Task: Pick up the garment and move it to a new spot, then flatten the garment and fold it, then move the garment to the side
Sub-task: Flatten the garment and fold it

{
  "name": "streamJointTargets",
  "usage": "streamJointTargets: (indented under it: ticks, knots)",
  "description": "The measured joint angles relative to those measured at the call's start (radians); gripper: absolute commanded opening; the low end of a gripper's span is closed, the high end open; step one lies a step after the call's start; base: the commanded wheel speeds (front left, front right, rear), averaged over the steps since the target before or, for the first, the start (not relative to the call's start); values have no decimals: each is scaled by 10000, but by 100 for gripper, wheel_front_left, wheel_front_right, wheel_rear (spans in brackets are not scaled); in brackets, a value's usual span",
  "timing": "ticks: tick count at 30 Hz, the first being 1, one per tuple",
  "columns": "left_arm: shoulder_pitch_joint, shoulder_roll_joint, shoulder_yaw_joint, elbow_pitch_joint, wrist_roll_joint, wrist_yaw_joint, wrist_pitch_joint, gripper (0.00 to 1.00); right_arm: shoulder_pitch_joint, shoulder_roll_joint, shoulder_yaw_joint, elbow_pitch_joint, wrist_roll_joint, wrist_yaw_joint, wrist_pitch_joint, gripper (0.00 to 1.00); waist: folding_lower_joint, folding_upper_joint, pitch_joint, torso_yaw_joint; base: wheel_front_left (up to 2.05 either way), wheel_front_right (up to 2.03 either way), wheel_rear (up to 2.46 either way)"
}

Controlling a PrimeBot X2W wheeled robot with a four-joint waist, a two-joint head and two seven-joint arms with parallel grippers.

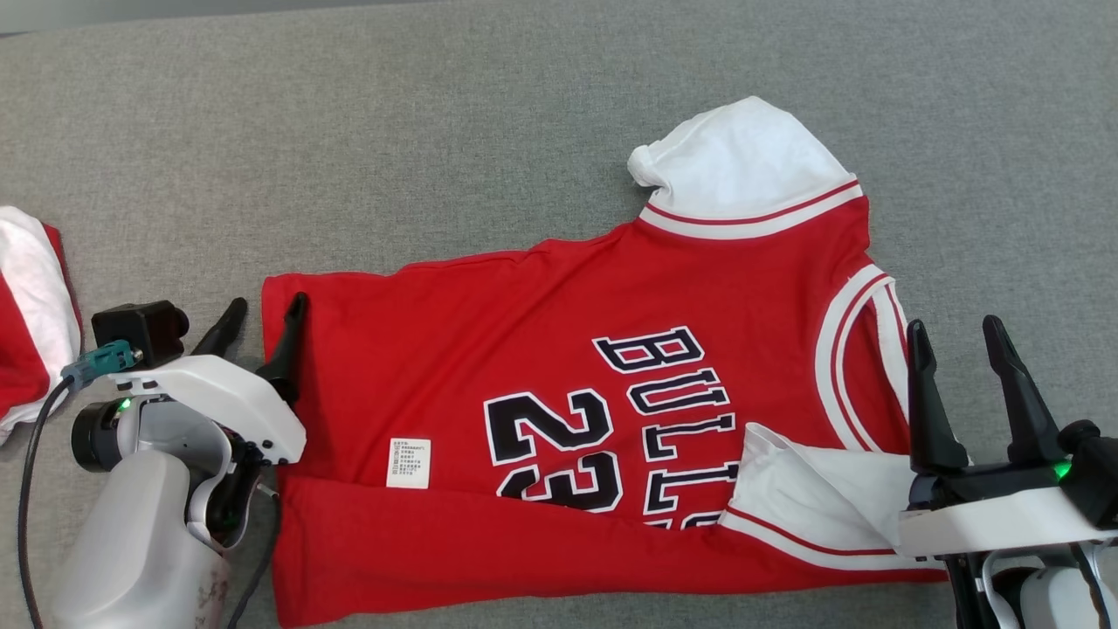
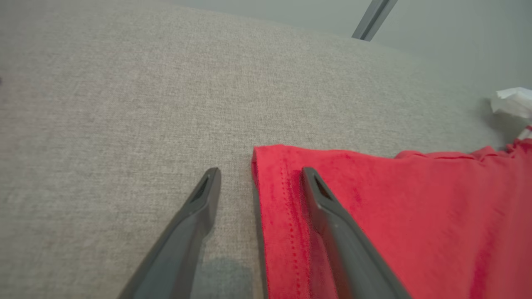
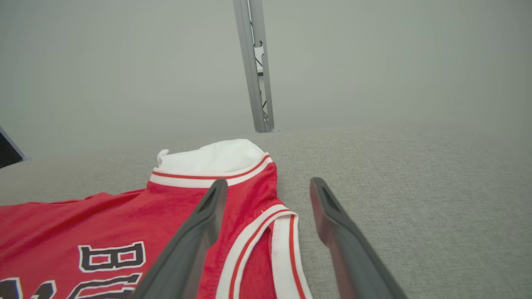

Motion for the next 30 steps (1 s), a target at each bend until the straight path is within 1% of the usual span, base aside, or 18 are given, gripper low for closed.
streamJointTargets:
  ticks: [1, 2, 3, 4, 7, 12, 14, 18, 22, 24, 27, 30]
  knots:
    - [-75, -10, -15, 151, -102, -40, 17, 95, -50, -8, -13, 73, 44, 0, -17, 100, -1, 0, 10, -9, 0, 0, 0]
    - [-136, -13, -61, 270, -148, -100, -23, 67, -115, -31, -31, 163, 63, 0, -40, 100, 0, 0, 20, -14, 0, 0, 0]
    - [-216, -13, -125, 416, -151, -144, -48, 28, -174, -75, -40, 230, 119, 0, -58, 100, 0, 0, 27, -16, 0, 0, 0]
    - [-288, -15, -171, 520, -196, -186, -50, 0, -223, -121, -67, 311, 140, 0, -73, 100, 0, 0, 35, -17, 0, 0, 0]
    - [-443, 29, -263, 802, -194, -261, -230, 0, -559, -272, -155, 612, 326, 0, -119, 100, 0, 0, 60, -42, 0, 0, 0]
    - [-643, 13, -428, 1070, -192, -318, -694, 0, -1582, -510, -481, 1427, 688, 0, -284, 100, 0, 0, 119, -16, 0, 0, 0]
    - [-768, -36, -512, 1116, -192, -320, -815, 0, -2078, -550, -627, 1812, 874, 0, -351, 100, 0, 0, 173, 65, 0, 0, 0]
    - [-1010, -251, -792, 1177, -190, -351, -1011, 0, -3124, -769, -516, 2568, 1035, 0, -401, 100, 0, 0, 341, 340, 0, 0, 0]
    - [-1325, -466, -1095, 1164, -188, -362, -1210, 0, -4282, -1179, 2, 3415, 1237, 0, -401, 100, 0, 0, 581, 701, 0, 0, 0]
    - [-1519, -577, -1246, 1152, -184, -391, -1302, 0, -5034, -1463, 370, 3843, 1363, 0, -138, 100, 0, 0, 729, 897, 0, 0, 0]
    - [-1795, -746, -1517, 1122, -174, -395, -1438, 0, -6146, -1962, 1080, 4521, 1624, 0, 493, 100, 0, 0, 959, 1204, 0, 0, 0]
    - [-2062, -899, -1791, 1129, -174, -410, -1570, 0, -7126, -2435, 1852, 5193, 2002, 0, 1383, 100, 0, 0, 1189, 1527, 0, 0, 0]
